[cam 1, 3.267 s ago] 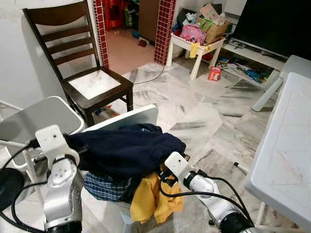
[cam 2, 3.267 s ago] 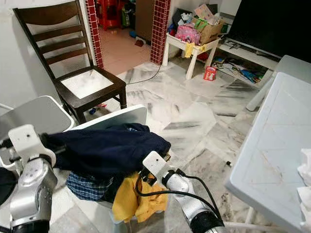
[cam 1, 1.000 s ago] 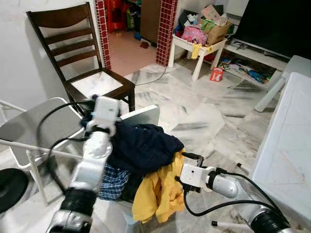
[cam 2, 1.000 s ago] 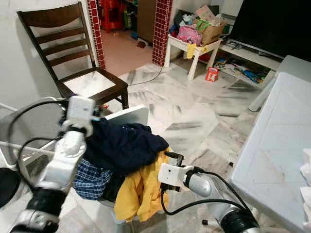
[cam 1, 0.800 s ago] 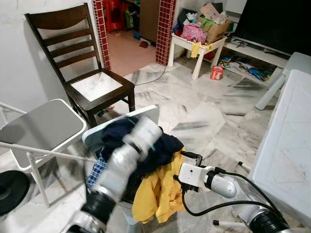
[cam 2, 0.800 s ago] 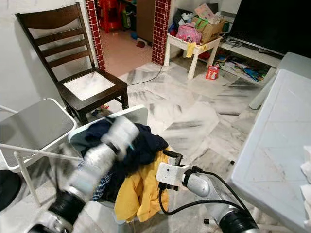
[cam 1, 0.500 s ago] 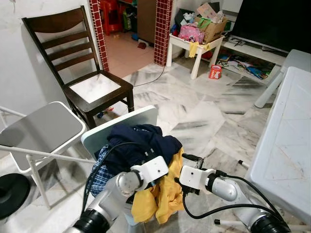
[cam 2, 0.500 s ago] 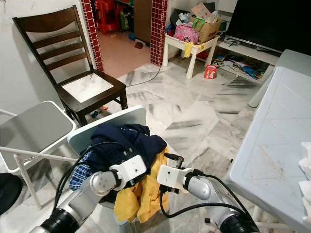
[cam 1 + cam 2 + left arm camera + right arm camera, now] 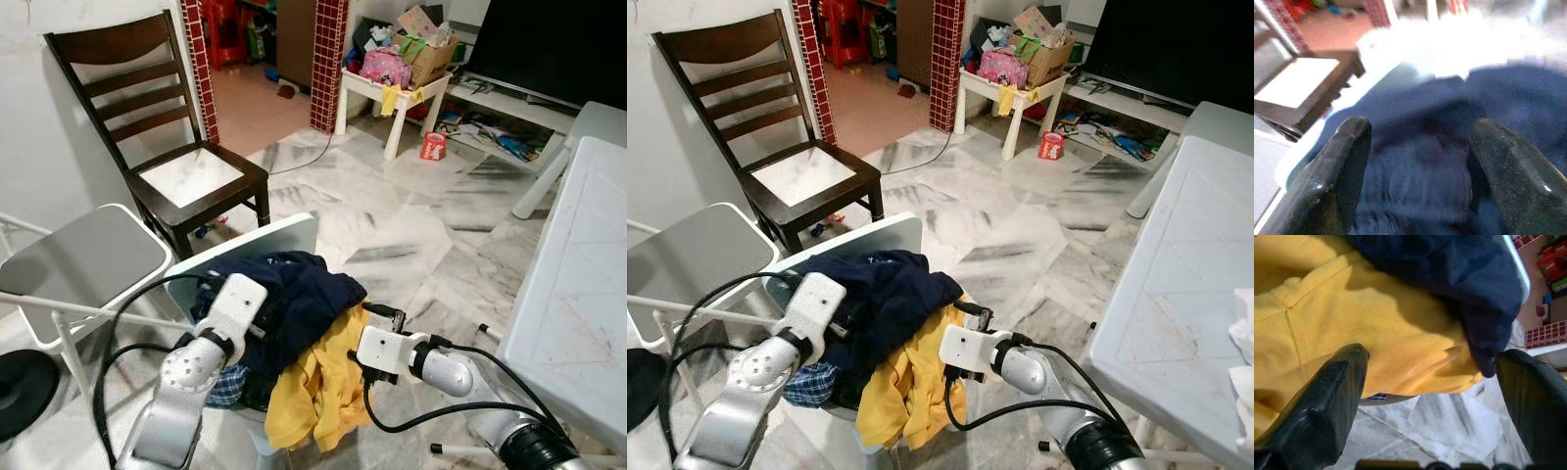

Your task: Hang hanger

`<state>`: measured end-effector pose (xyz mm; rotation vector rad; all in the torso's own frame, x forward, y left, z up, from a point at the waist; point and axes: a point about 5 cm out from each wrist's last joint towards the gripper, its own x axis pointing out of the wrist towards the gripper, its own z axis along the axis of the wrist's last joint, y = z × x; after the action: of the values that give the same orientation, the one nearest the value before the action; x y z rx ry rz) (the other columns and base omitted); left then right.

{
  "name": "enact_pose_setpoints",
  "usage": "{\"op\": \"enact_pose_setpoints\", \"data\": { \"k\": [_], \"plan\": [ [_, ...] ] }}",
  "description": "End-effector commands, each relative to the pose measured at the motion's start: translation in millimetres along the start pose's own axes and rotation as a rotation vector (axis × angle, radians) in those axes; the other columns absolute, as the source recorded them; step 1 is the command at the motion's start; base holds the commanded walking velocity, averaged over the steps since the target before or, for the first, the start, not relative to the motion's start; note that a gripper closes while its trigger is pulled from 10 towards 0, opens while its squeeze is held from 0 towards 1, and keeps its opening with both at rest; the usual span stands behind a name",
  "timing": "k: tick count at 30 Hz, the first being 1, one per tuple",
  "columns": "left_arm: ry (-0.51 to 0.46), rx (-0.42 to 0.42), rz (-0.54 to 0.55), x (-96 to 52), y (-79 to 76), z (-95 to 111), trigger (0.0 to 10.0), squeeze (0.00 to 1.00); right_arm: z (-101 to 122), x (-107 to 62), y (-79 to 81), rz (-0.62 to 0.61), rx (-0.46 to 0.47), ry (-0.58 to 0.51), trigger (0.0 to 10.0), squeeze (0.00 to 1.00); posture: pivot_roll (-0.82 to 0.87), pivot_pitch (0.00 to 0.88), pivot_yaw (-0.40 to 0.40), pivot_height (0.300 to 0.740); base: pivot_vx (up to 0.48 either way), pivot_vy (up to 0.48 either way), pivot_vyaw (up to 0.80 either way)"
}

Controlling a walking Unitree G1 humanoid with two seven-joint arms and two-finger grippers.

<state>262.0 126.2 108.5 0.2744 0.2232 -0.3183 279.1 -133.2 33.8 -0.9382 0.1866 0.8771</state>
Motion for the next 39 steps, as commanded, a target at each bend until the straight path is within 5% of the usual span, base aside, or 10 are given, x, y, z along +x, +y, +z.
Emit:
{"op": "enact_pose_setpoints", "data": {
  "k": [1, 7, 15, 19, 31, 32, 33, 39],
  "plan": [
    [-0.026, -0.01, 0.008, -2.9, -0.4, 9, 10.0, 1.0, 2, 1.3, -3.1, 0.001, -0.015, -0.005, 10.0, 0.0, 0.09, 0.0, -0.058, 0.74, 0.0, 0.0, 0.0],
    [-0.042, -0.03, -0.036, -10.2, -14.5, 19, 10.0, 1.0, 3, 2.8, -2.3, 0.002, -0.014, -0.009, 10.0, 0.0, 0.09, 0.0, -0.055, 0.74, 0.0, 0.0, 0.0],
    [0.133, 0.092, -0.042, -15.5, -24.6, -29, 10.0, 1.0, 4, 2.8, 1.3, 0.008, -0.012, -0.018, 10.0, 0.0, 0.08, 0.0, -0.058, 0.74, 0.0, 0.0, 0.0],
    [0.156, 0.065, -0.037, -13.2, -27.4, -37, 10.0, 1.0, 4, 2.5, 0.6, 0.008, -0.014, -0.019, 10.0, 0.0, 0.07, 0.0, -0.062, 0.74, 0.0, 0.0, 0.0],
    [0.102, 0.316, -0.038, -4.4, -16.1, -34, 10.0, 1.0, 5, 2.8, 1.1, 0.007, -0.015, -0.024, 10.0, 0.0, 0.07, 0.0, -0.058, 0.74, 0.0, 0.0, 0.0],
    [0.098, 0.348, -0.058, -6.2, -15.6, -34, 10.0, 0.56, 5, 3.2, 1.6, 0.007, -0.014, -0.024, 10.0, 0.0, 0.07, 0.0, -0.058, 0.74, 0.0, 0.0, 0.0],
    [0.097, 0.393, -0.089, -9.3, -15.0, -34, 10.0, 0.0, 5, 3.6, 2.3, 0.006, -0.011, -0.024, 10.0, 0.0, 0.07, 0.0, -0.056, 0.74, 0.0, 0.0, 0.0],
    [0.113, 0.569, -0.239, -20.5, -12.1, -37, 10.0, 0.0, 5, 4.5, 3.2, 0.003, -0.003, -0.024, 10.0, 0.0, 0.08, 0.0, -0.05, 0.74, 0.0, 0.0, 0.0]
  ]
}}
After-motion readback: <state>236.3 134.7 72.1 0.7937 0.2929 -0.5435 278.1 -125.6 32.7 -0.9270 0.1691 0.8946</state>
